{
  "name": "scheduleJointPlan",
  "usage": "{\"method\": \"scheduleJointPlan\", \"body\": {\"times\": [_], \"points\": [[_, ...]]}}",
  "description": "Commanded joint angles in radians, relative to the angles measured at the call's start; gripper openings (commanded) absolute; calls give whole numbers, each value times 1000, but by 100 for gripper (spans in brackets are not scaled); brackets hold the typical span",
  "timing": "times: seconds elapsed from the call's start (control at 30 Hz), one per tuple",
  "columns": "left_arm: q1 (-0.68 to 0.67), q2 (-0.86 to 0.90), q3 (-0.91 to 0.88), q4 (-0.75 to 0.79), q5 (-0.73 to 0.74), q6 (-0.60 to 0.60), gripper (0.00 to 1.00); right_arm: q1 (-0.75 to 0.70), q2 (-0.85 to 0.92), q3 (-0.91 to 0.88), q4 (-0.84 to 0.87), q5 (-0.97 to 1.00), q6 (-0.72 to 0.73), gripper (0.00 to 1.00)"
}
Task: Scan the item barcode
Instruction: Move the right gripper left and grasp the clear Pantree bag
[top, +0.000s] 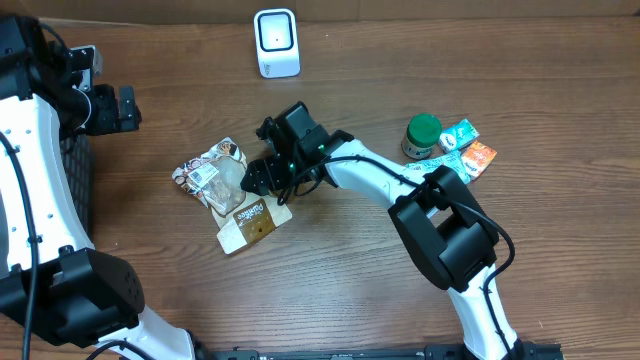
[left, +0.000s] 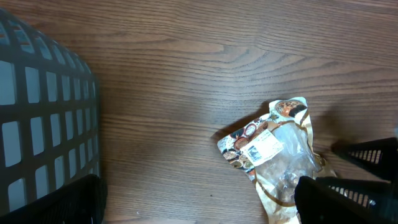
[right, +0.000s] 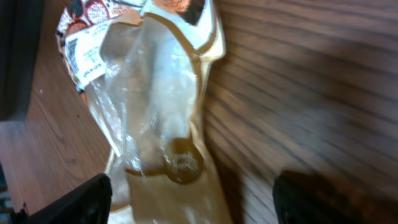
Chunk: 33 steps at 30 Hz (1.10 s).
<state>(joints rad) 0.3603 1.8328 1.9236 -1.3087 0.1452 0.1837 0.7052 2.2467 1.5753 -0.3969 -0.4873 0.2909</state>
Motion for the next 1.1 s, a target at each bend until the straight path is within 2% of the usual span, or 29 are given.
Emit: {"method": "scheduleJointPlan", "body": {"times": [0.0, 0.1, 0.37, 0.47, 0.57, 0.83, 0.93, 1.07], "points": [[-1, -2, 1, 1, 1, 12, 100, 37, 38, -5, -1, 43, 5, 74], [-1, -2, 1, 1, 1, 12, 99, 54, 52, -5, 0, 69, 6, 67], [-1, -2, 1, 1, 1, 12, 100, 58, 51, 9, 4, 68, 5, 18], [-1, -2, 1, 1, 1, 12, 100, 47, 31, 43, -31, 69, -8, 14], [-1, -2, 1, 1, 1, 12, 100, 25, -17, 68, -95, 127, -11, 5], [-1, -2, 1, 1, 1, 12, 100, -19, -202, 77, -247, 491, -10, 4], [-1, -2, 1, 1, 1, 12, 100, -17, -214, 77, -267, 531, 8, 4], [-1, -2, 1, 1, 1, 12, 100, -17, -203, 61, -291, 531, 112, 4]]}}
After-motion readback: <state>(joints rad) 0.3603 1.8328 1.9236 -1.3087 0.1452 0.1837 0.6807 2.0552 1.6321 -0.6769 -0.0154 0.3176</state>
